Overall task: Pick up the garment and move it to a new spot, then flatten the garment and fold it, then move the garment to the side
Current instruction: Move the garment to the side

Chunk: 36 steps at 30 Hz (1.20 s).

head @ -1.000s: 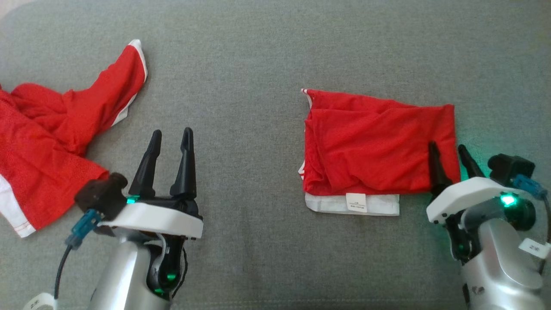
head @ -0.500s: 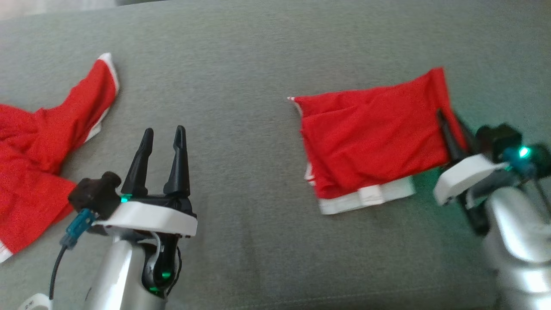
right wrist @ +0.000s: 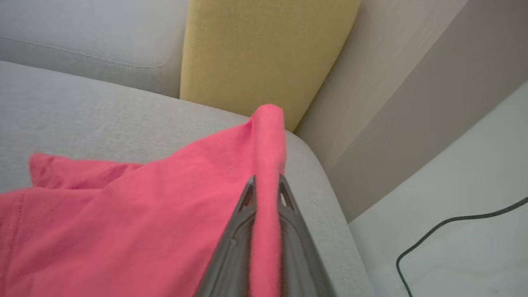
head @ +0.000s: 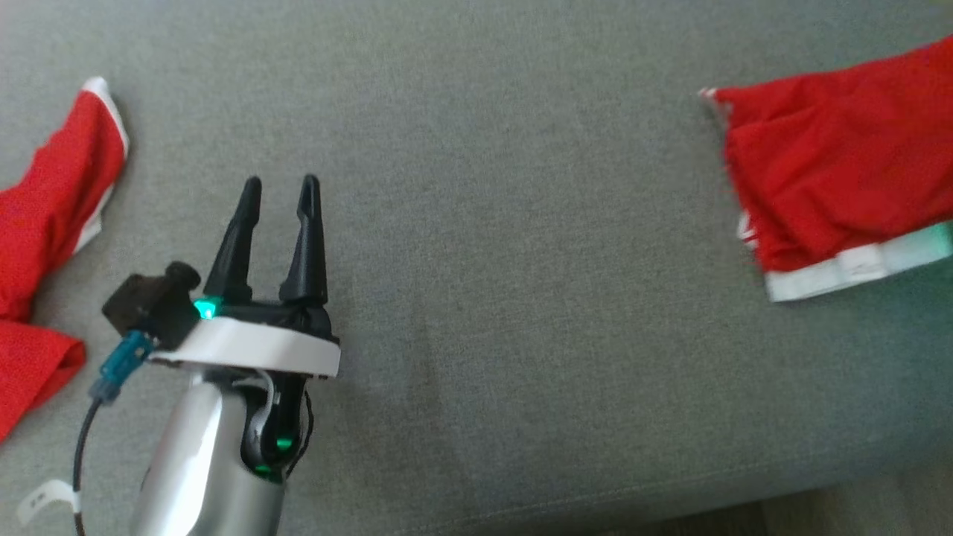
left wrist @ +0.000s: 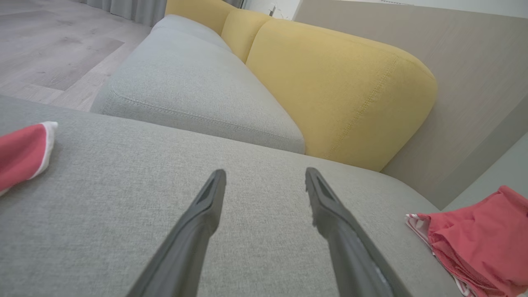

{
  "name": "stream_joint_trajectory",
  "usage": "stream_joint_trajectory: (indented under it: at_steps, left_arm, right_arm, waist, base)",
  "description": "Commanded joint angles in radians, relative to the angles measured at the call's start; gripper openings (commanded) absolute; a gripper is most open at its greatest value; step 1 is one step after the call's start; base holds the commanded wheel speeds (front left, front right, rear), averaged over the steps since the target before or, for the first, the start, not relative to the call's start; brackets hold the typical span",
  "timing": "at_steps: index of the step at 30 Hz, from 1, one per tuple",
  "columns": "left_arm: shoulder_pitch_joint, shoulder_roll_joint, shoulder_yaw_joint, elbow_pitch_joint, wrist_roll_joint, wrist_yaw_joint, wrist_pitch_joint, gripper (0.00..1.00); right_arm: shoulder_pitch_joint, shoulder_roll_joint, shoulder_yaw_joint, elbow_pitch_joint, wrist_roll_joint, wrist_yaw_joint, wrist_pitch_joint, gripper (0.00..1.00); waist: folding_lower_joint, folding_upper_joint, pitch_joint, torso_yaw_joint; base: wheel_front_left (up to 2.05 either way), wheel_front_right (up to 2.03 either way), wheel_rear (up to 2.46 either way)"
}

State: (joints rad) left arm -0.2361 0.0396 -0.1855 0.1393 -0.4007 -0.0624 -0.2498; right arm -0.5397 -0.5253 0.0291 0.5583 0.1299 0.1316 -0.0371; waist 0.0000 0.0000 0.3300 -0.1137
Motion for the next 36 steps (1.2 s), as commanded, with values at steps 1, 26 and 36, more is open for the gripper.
stream_joint_trajectory:
  at_steps: [1, 26, 36]
  left_arm:
    - [-0.042, 0.011, 0.025, -0.042, -0.001, -0.007, -0.012, 1.00]
    - [-0.042, 0.011, 0.047, -0.018, 0.001, -0.019, -0.012, 1.00]
    - [0.003, 0.011, 0.062, -0.022, -0.031, 0.004, -0.012, 1.00]
  right_arm:
    - [-0.035, -0.032, -0.024, -0.029, -0.013, -0.001, 0.012, 0.00]
    - [0.014, 0.103, -0.194, -0.208, -0.048, -0.001, 0.073, 1.00]
    - [0.059, 0.253, -0.023, -0.306, -0.004, -0.001, 0.012, 1.00]
  waist:
    - [0.0000, 0.0000, 0.035, -0.001]
    - [0.0000, 0.0000, -0.002, 0.013]
    - [0.0000, 0.0000, -0.156, 0.040]
  base:
    - [0.00, 0.00, 0.00]
    - [0.00, 0.00, 0.00]
    - [0.00, 0.00, 0.00]
